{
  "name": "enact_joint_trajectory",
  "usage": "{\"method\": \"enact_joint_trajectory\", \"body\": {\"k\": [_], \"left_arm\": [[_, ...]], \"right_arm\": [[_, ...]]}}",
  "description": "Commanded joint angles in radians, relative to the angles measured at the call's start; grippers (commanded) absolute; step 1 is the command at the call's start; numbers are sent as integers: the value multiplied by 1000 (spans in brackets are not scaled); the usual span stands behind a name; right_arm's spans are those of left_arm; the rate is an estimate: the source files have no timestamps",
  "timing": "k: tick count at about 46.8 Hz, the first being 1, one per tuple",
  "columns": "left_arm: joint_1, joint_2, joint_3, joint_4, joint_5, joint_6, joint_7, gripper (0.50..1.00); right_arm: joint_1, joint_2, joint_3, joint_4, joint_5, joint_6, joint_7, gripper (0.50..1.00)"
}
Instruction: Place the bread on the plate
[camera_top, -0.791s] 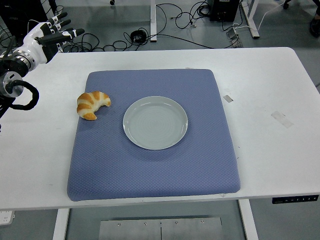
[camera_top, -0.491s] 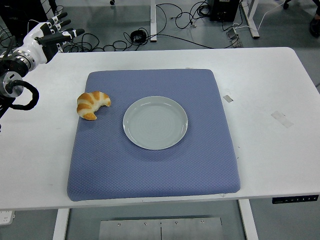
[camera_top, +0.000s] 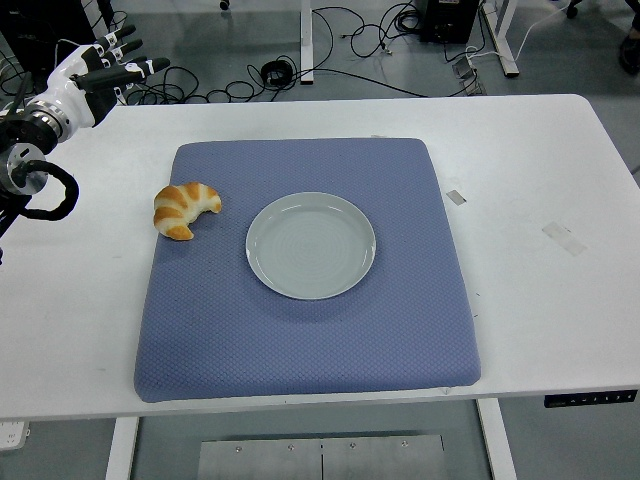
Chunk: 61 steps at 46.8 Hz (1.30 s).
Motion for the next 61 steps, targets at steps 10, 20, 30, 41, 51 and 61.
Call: {"method": "enact_joint_trajectory", "body": {"k": [10,20,30,41,51,61], "left_arm": [[2,-2,0,0,0,0,-1,972],[2,-2,0,0,0,0,-1,974],[2,-3,0,0,0,0,1,972],[3,-2,0,0,2,0,-1,974],[3,-2,0,0,2,0,-1,974],[3,-2,0,0,2,0,-1,972]], "right_arm": [[-1,0,0,0,0,0,1,1000],[0,0,0,0,0,0,0,1000],[0,0,0,0,0,0,1,1000],[0,0,0,0,0,0,1,1000],[0,0,0,0,0,0,0,1000],[0,0,0,0,0,0,1,1000]]}}
